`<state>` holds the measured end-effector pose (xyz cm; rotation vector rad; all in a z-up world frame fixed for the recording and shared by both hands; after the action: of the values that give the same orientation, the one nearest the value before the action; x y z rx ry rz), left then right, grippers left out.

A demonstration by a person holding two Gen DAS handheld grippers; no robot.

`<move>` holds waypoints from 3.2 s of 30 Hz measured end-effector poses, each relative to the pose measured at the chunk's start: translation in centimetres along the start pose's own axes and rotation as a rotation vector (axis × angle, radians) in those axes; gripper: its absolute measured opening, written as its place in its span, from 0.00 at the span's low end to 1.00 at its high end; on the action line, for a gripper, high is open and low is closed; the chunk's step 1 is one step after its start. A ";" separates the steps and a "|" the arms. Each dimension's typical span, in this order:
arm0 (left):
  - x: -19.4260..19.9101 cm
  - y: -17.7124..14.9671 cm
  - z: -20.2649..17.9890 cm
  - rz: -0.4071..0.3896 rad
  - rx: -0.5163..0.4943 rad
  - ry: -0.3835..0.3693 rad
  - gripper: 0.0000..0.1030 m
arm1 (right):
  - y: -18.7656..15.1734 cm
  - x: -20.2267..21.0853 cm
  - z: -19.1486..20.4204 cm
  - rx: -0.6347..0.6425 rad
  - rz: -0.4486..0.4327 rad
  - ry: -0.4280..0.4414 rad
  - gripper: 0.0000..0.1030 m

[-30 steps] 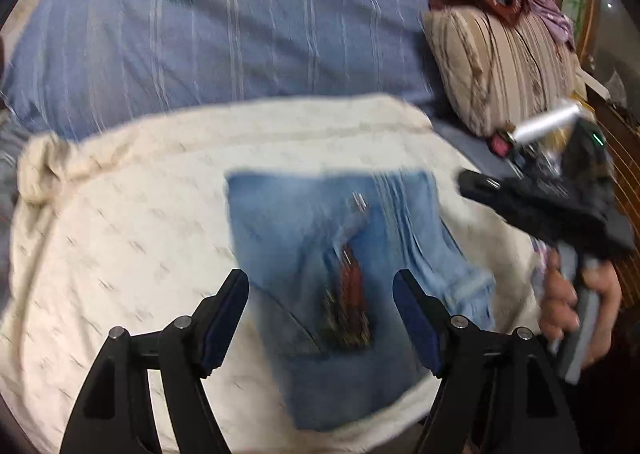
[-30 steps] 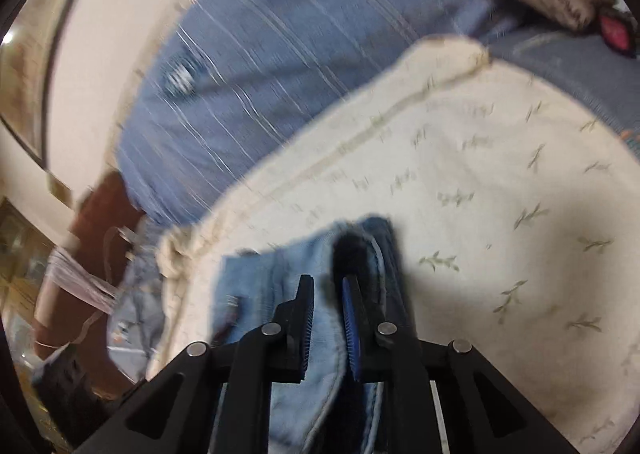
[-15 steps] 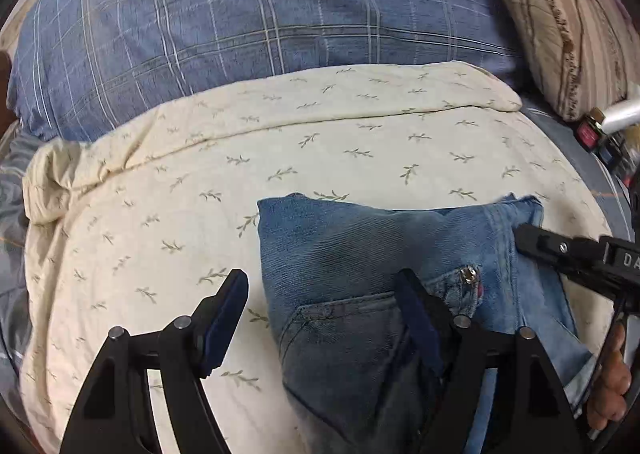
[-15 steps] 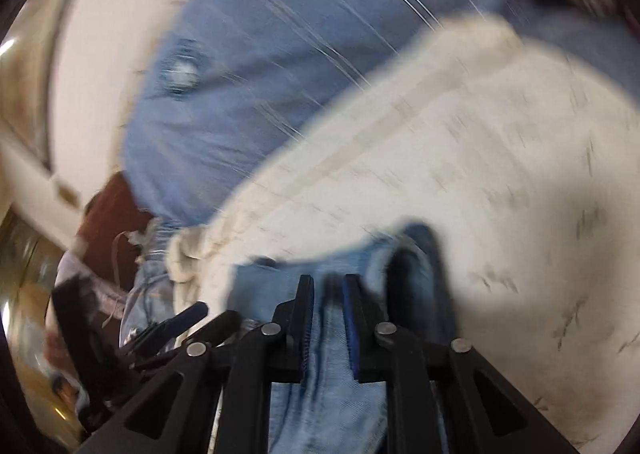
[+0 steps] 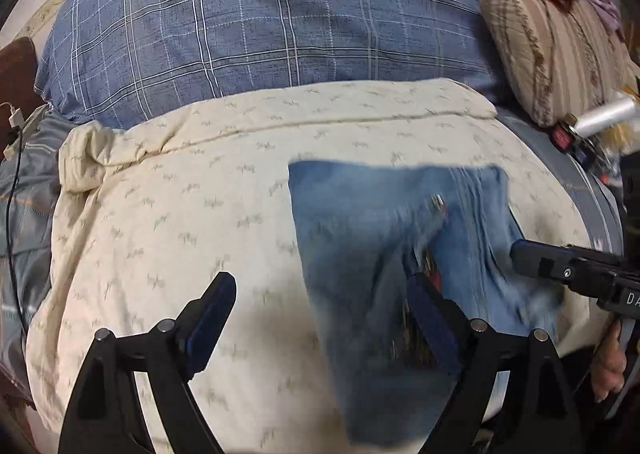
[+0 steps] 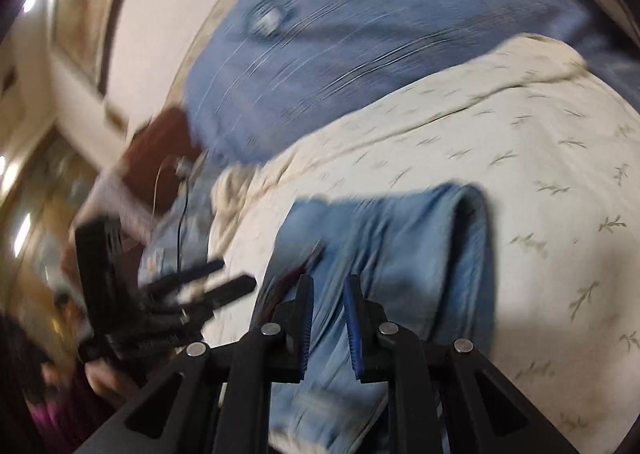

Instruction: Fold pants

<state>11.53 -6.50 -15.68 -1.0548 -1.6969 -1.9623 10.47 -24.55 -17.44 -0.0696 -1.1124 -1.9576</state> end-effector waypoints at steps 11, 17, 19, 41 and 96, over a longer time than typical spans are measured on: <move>-0.4 -4.7 -0.5 0.018 -0.024 0.036 0.86 | -5.2 -0.4 -0.3 0.064 0.117 -0.188 0.16; -0.6 -4.7 -0.3 0.003 -0.021 0.038 0.90 | -5.0 -0.8 -1.3 0.004 0.137 -0.171 0.16; -0.9 -4.8 -0.1 0.005 -0.007 0.037 0.92 | -4.9 -1.0 -1.5 -0.009 0.143 -0.168 0.16; -0.3 -5.2 -0.3 0.025 -0.015 0.130 0.96 | -5.0 -1.1 -2.0 -0.026 0.149 -0.142 0.16; 1.5 -4.4 0.9 -0.014 -0.082 0.175 0.96 | -1.2 5.0 -0.3 0.009 -0.211 -0.190 0.24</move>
<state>7.81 -4.36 -17.64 -0.8711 -1.5477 -2.0820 6.60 -27.75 -16.30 -0.1410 -1.2959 -2.1686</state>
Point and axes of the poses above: each gripper's, at about its wrist camera, not at the fingertips, and x roughly against the way its jaws point, z to its left, y to its top, the point moved 5 cm from there along -x, roughly the way its jaws point, and after that the axes turned 6 degrees about -z, right-handed, at the moved point
